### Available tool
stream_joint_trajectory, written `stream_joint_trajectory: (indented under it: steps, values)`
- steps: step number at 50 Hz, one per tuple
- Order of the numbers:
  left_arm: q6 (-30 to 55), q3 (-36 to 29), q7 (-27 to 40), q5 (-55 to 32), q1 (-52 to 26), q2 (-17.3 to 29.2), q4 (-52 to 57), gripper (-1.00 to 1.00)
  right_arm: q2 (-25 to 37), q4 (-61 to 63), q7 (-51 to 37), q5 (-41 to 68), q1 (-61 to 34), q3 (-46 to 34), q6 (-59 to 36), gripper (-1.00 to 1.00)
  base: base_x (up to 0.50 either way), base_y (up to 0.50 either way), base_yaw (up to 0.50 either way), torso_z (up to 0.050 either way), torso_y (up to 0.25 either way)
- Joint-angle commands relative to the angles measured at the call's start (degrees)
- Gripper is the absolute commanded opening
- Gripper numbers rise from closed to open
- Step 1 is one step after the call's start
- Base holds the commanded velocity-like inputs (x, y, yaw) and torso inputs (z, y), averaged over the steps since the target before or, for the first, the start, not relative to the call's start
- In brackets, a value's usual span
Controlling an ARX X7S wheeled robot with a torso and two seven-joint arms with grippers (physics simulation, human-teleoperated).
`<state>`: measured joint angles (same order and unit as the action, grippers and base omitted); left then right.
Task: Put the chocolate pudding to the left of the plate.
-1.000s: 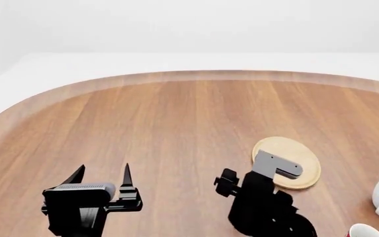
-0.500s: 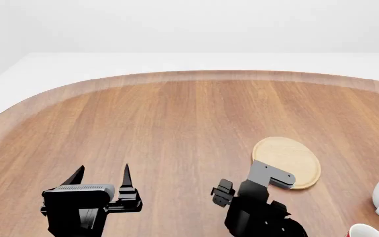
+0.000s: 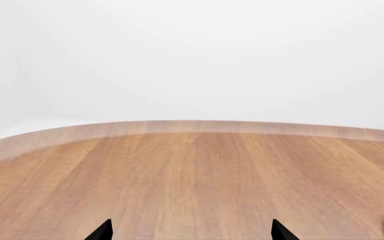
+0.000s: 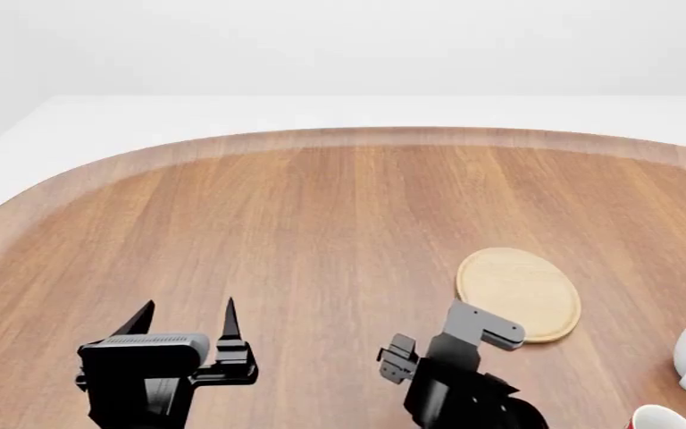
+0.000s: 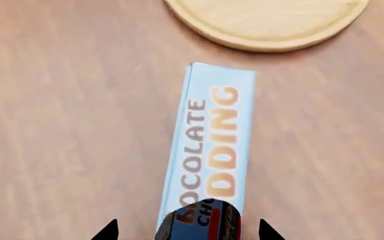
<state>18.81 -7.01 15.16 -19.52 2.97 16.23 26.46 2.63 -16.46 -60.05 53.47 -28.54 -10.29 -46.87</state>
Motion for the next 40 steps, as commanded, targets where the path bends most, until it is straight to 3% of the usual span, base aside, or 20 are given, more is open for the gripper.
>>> stream_joint_trajectory:
  steps: [1, 34, 35, 40]
  values:
    - [-0.26, -0.29, 0.16, -0.06, -0.08, 0.15, -0.38, 1.0, 0.03, -4.48, 1.53, 0.94, -1.3, -0.71, 1.47, 1.0, 0.0, 0.0, 0.0, 0.0, 0.0]
    - [-1.07, -0.69, 0.66, -0.51, 0.14, 0.7, -0.68, 1.0, 0.31, -11.64, 2.73, 4.35, -2.99, -2.01, 4.0, 1.0, 0.0, 0.0, 0.0, 0.0, 0.0]
    - [-1.08, -0.7, 0.67, -0.54, 0.14, 0.72, -0.68, 1.0, 0.29, -12.25, 3.01, 5.06, -3.18, -1.89, 3.37, -1.0, 0.0, 0.0, 0.0, 0.0, 0.0]
    - [-1.06, -0.73, 0.78, -0.67, 0.13, 0.82, -0.6, 1.0, 0.33, -12.73, 2.6, 5.9, -3.15, -1.8, 3.58, -1.0, 0.0, 0.0, 0.0, 0.0, 0.0]
